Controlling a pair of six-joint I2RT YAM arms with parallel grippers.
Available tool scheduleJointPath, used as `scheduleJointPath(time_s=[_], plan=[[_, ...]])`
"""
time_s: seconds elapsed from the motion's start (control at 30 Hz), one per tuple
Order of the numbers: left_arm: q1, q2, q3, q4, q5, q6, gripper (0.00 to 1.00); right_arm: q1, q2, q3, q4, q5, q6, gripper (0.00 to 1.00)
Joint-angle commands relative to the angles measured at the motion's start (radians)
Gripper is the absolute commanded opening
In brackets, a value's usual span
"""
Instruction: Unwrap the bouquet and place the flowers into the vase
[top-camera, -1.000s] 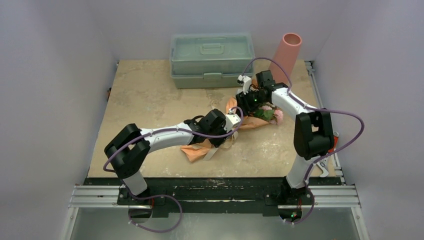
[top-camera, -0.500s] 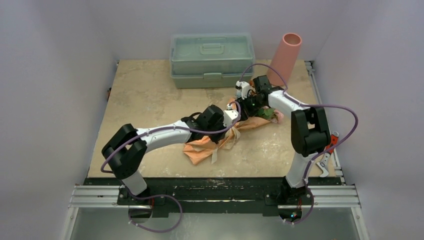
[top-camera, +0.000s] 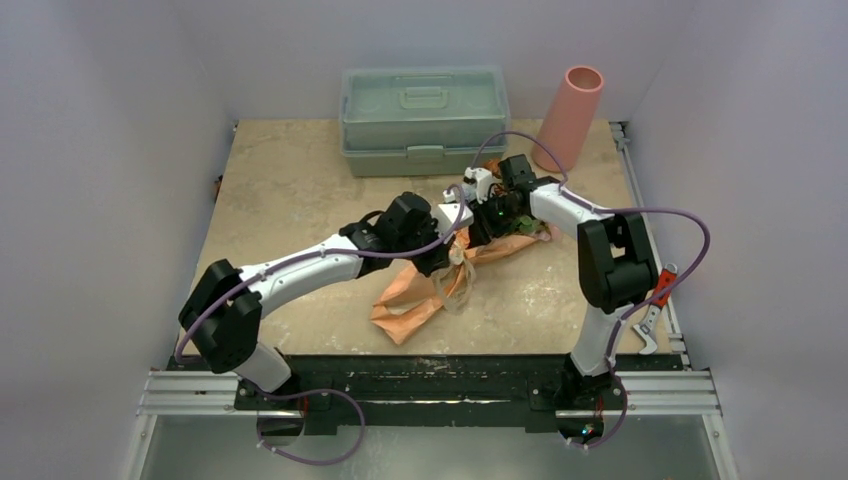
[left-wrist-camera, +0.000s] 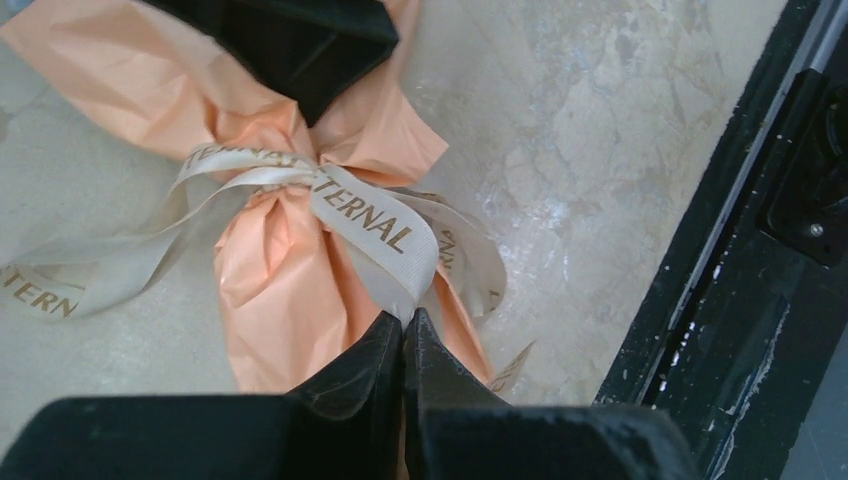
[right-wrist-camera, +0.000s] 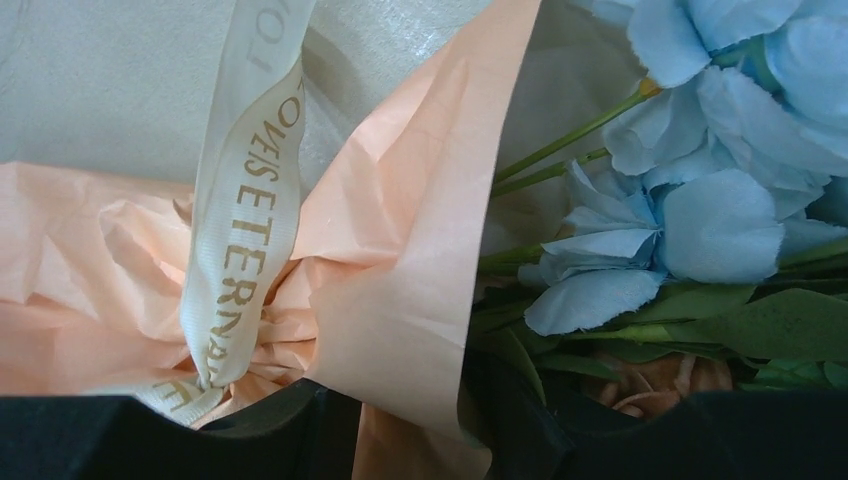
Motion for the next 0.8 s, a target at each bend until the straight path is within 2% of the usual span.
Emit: scheduleJointPath(time_s=[0.0,0.03,0.13,0.23,0.43,0.5,0.63,0.77], plan=[[0.096,-0.037,0.017,-0.006,0.062,0.012,0.00,0.000,0.022,-0.010,0.039,0.053,-0.001,0.51],[0.109,-0.035,0.010,-0.011,0.072,0.026,0.07,0.001,0.021,-0.011,0.040,0.053,0.001,0.50],[0.122,-0.059,0.003,-0.003,0.129,0.137,0.41,0.006,0.017,-0.005,0.040,0.053,0.009,0.51],[0.120,-0.118,-0.018,0.066,0.192,0.198,0.57,0.010,0.014,-0.006,0.039,0.053,0.017,0.50],[0.106,-0.105,0.048,0.039,0.228,0.284,0.61,0.017,0.016,-0.007,0.042,0.054,0.029,0.50],[0.086,-0.078,0.075,0.006,0.226,0.353,0.64,0.019,0.017,-0.005,0.042,0.056,0.032,0.50],[0.002,-0.039,0.077,-0.026,0.141,0.526,0.63,0.022,0.022,0.004,0.039,0.059,0.037,0.51],[-0.001,0.012,0.076,0.012,0.110,0.620,0.62,0.023,0.026,0.010,0.038,0.057,0.039,0.51]])
